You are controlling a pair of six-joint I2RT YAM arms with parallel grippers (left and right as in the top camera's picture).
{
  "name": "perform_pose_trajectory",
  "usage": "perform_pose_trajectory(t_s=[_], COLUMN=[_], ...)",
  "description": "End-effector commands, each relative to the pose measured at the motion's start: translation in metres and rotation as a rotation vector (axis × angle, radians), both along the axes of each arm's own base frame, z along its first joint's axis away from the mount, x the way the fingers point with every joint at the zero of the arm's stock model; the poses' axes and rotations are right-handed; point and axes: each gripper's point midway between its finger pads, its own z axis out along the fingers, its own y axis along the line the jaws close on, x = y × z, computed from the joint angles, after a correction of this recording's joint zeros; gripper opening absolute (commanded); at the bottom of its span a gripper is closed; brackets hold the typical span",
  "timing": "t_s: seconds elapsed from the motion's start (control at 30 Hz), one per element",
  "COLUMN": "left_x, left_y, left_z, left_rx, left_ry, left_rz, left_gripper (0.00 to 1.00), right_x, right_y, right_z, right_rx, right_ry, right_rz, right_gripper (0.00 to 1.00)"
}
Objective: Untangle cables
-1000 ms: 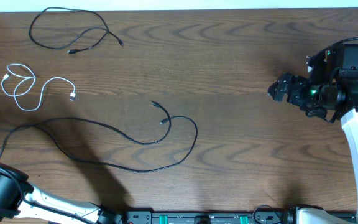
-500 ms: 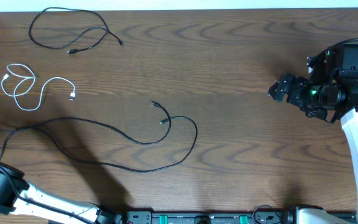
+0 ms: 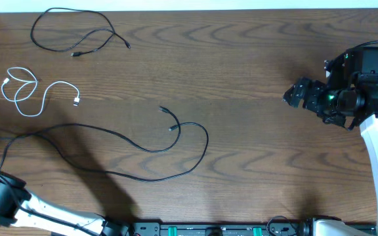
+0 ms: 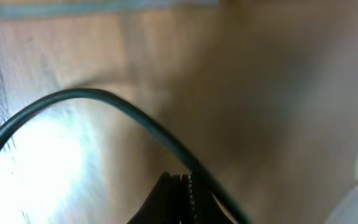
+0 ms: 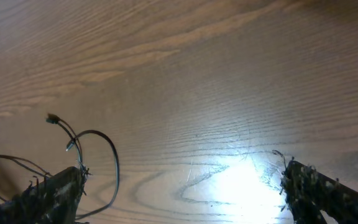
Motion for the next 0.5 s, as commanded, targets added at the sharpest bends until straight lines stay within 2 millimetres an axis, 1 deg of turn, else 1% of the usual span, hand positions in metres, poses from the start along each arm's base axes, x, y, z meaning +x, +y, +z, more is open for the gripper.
perform_pose_trajectory(t_s=[0.0,0.07,0.1,0.13,0.17,0.2,0.23,0.27,0.33,0.37,0.4,0.43,0.47], left_x=[0.027,0.036,0.040,0.046,0.052,0.060,0.067,0.073,0.081,0.084,0.090,0.094,0.099], left_y=[-0.015,-0.034,-0.044,-0.059,-0.072,-0.092,-0.110,-0.132,-0.178,-0.198,-0.220,-0.237,-0.258], left_z=[0.117,0.151,0.164,0.178,0.187,0.196,0.200,0.201,0.187,0.180,0.173,0.168,0.163], left_rx=[0.031,-0.026,-0.060,-0.105,-0.147,-0.203,-0.257,-0.326,-0.457,-0.494,-0.516,-0.523,-0.520], left_ry=[-0.295,-0.411,-0.459,-0.510,-0.546,-0.581,-0.599,-0.599,-0.524,-0.479,-0.433,-0.401,-0.369], left_rz=[0.042,0.050,0.040,0.020,-0.002,-0.047,-0.088,-0.122,-0.179,-0.220,-0.287,-0.355,-0.444], left_gripper=[0.07,0.07,0.08,0.08,0.08,0.08,0.08,0.08,0.08,0.14,0.17,0.17,0.25], right_x=[-0.001,-0.001,0.000,0.001,0.003,0.005,0.006,0.008,0.011,0.012,0.011,0.011,0.010], right_y=[0.001,0.001,0.001,0.001,0.001,0.001,0.001,0.001,0.002,0.003,0.003,0.003,0.003], right_z=[-0.004,-0.004,-0.005,-0.006,-0.006,-0.008,-0.009,-0.010,-0.014,-0.015,-0.017,-0.018,-0.019], right_rx=[0.000,0.000,0.000,0.000,0.000,0.000,0.000,-0.001,0.004,0.009,0.011,0.013,0.013], right_ry=[0.011,0.009,0.007,0.002,-0.005,-0.012,-0.016,-0.023,-0.037,-0.039,-0.037,-0.033,-0.029], right_rz=[-0.005,-0.005,-0.005,-0.005,-0.005,-0.005,-0.005,-0.005,-0.003,-0.001,0.000,0.001,0.001], right_gripper=[0.99,0.99,0.99,0.99,0.99,0.99,0.99,0.99,0.99,0.99,0.99,0.99,0.99])
